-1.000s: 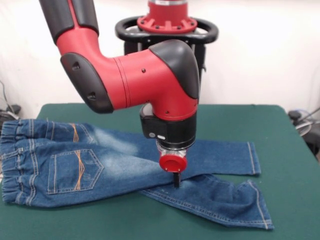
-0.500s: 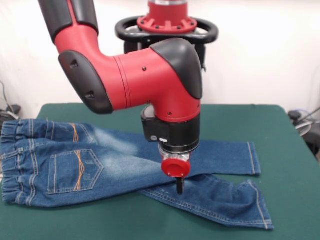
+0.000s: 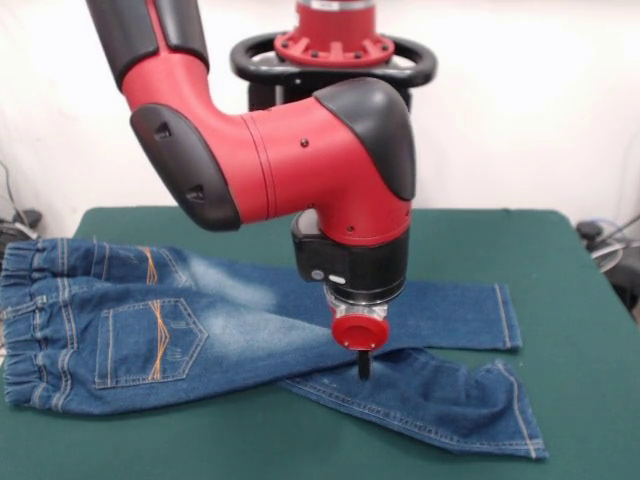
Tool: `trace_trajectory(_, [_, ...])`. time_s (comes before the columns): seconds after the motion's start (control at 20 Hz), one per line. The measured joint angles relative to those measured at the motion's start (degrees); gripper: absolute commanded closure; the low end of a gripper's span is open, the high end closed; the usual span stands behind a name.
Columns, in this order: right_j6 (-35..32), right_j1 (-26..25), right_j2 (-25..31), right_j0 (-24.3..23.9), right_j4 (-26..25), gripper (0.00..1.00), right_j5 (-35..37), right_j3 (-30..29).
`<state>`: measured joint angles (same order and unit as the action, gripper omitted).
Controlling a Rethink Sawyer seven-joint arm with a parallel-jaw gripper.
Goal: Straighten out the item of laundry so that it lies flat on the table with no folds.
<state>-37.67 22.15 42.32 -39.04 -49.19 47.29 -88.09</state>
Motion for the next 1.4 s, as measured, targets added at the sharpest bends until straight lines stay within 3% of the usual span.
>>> trace_trajectory(1.4, [0.3, -0.6, -0.6, 2.1, -0.5, 1.00, 2.0, 0.1])
